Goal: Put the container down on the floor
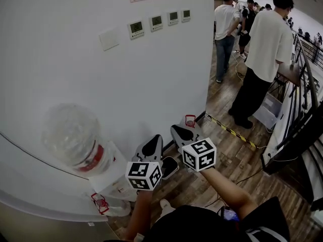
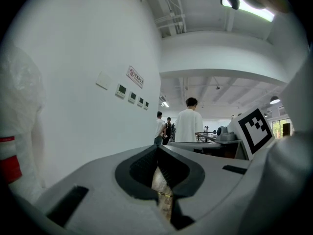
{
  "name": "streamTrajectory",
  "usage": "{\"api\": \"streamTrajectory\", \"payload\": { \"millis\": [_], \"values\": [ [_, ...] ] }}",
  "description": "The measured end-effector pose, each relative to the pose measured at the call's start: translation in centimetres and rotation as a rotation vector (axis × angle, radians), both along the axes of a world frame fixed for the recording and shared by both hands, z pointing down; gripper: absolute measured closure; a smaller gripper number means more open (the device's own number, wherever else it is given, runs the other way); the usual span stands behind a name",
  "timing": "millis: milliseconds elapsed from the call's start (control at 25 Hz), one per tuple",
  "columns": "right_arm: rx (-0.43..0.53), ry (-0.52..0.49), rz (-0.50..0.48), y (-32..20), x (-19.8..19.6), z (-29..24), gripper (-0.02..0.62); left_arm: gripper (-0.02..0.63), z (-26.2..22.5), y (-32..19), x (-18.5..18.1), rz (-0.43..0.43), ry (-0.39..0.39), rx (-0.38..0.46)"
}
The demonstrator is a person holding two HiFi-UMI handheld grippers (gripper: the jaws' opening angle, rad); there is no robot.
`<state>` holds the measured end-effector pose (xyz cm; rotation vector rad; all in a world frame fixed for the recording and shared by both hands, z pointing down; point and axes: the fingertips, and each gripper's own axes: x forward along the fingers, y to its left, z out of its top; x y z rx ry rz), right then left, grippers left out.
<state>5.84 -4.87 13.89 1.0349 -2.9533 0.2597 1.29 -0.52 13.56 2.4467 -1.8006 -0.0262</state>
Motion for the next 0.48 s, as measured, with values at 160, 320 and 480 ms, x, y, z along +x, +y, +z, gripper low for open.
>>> {"api": "streamTrajectory", "payload": {
  "millis": [160, 320, 480],
  "values": [
    [0.006, 0.000, -0.016, 0.9, 0.8, 0.2, 0.563, 0.588, 0.1, 1.0, 0.9, -0.023, 0.012, 0.009],
    [0.013, -0.007, -0.017, 1.6, 1.3, 0.4, 0.563, 0.588, 0.6, 1.8, 1.3, -0.033, 0.005, 0.001],
    [0.026, -0.022, -0.006, 1.9, 2.3, 0.1, 0.565, 0.588, 0.4, 2.3, 1.4, -0.044, 0.007, 0.007]
  ]
}}
